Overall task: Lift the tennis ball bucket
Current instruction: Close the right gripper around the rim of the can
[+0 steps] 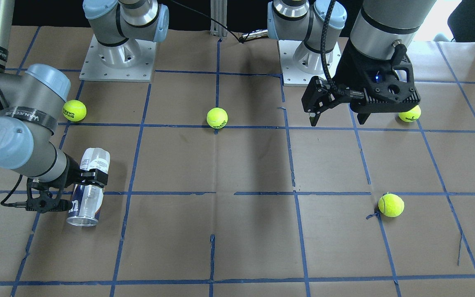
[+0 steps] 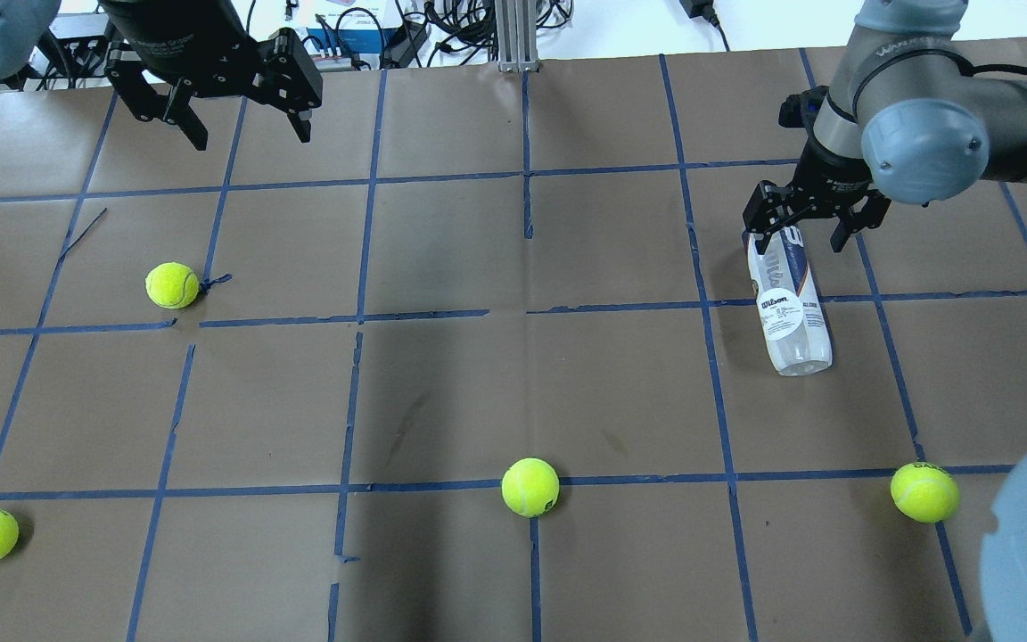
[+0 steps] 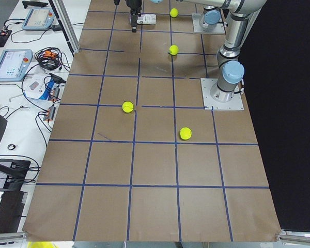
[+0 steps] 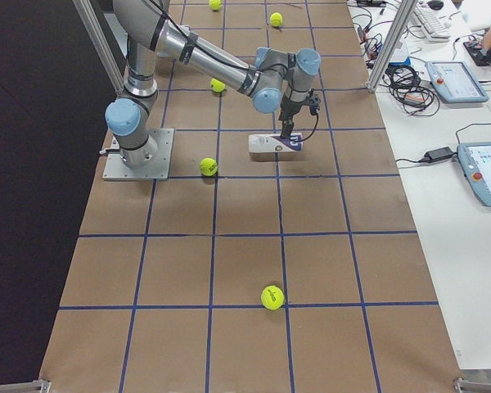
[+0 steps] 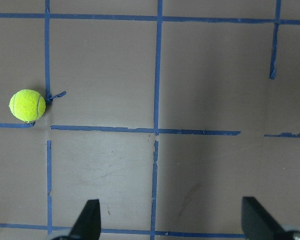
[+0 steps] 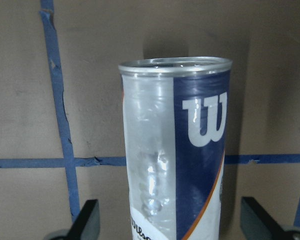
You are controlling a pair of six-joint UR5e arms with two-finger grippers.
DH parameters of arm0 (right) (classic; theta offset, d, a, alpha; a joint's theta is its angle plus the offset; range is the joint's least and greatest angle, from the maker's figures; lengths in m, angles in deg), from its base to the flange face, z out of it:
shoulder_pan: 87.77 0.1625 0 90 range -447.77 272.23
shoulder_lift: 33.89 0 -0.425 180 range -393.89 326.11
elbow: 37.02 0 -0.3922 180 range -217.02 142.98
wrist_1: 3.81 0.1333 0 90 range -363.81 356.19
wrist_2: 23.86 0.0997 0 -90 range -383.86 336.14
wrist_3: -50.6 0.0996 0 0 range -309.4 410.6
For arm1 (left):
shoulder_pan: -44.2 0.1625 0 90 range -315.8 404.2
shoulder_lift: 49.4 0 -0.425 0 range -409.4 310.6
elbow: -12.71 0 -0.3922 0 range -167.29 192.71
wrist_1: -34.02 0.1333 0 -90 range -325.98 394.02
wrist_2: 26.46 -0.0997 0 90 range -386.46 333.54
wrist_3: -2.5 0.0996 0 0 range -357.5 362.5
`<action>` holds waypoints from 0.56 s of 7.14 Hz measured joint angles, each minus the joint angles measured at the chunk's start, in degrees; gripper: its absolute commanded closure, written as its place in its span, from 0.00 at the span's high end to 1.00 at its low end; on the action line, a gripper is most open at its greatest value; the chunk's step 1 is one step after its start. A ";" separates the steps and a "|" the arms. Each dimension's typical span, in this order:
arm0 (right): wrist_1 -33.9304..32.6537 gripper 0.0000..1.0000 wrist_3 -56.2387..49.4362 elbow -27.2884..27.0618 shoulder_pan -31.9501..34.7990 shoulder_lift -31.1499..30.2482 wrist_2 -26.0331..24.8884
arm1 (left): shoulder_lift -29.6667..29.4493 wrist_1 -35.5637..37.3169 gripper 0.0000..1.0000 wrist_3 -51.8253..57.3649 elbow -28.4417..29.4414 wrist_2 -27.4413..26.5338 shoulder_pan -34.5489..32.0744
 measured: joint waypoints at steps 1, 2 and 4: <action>-0.66 1.00 -0.17 -0.56 -0.03 1.02 0.04 | -0.05 0.02 1.00 0.00 0.00 0.02 0.02; -1.48 0.99 -0.20 -1.18 -0.03 2.19 0.12 | -0.06 0.00 1.00 0.00 -0.01 0.02 0.03; -2.92 0.75 -0.26 -1.77 -0.04 3.90 -0.11 | -0.08 -0.02 1.00 0.00 -0.07 0.02 -0.02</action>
